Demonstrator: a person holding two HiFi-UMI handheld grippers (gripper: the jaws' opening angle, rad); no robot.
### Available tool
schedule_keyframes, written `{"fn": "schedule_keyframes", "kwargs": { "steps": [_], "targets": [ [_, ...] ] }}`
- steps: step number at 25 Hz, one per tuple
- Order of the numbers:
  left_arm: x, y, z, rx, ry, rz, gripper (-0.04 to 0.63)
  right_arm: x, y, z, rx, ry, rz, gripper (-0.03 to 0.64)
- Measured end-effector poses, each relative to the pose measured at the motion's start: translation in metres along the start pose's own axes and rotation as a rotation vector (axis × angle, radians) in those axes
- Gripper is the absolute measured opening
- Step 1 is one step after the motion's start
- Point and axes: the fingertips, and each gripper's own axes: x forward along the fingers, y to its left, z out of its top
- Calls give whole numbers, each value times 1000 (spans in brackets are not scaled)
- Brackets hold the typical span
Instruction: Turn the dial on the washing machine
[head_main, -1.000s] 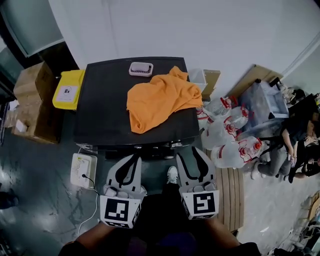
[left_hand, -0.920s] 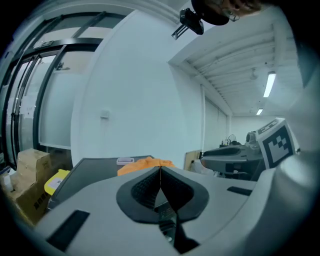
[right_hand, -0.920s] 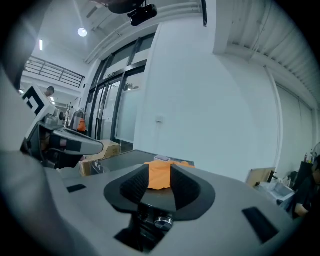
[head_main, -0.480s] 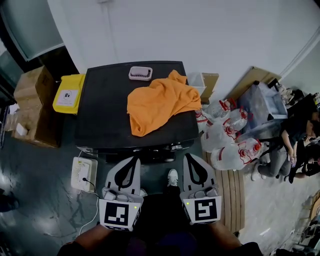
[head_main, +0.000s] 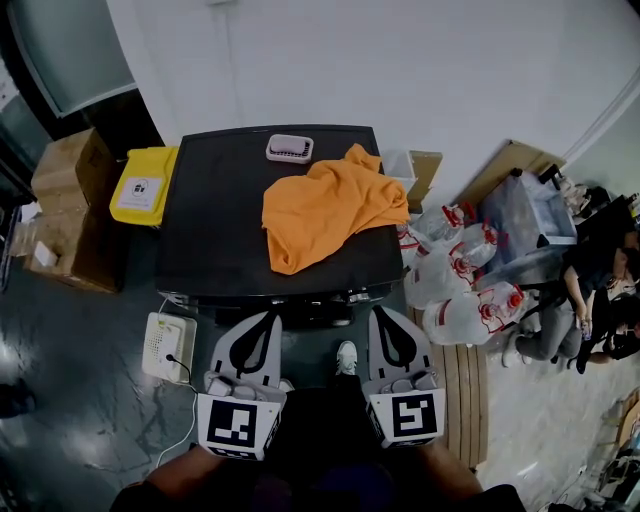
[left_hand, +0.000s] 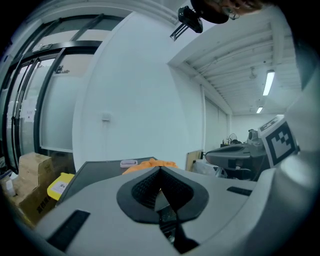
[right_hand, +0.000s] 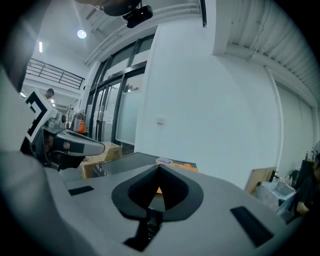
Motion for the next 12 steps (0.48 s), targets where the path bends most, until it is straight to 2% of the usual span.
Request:
{"fn": "schedule_keyframes", "kwargs": {
  "steps": [12],
  "targets": [
    [2,0,-3,-6,3,-4,11,7,6,-2,1,6,19,14]
  ]
}}
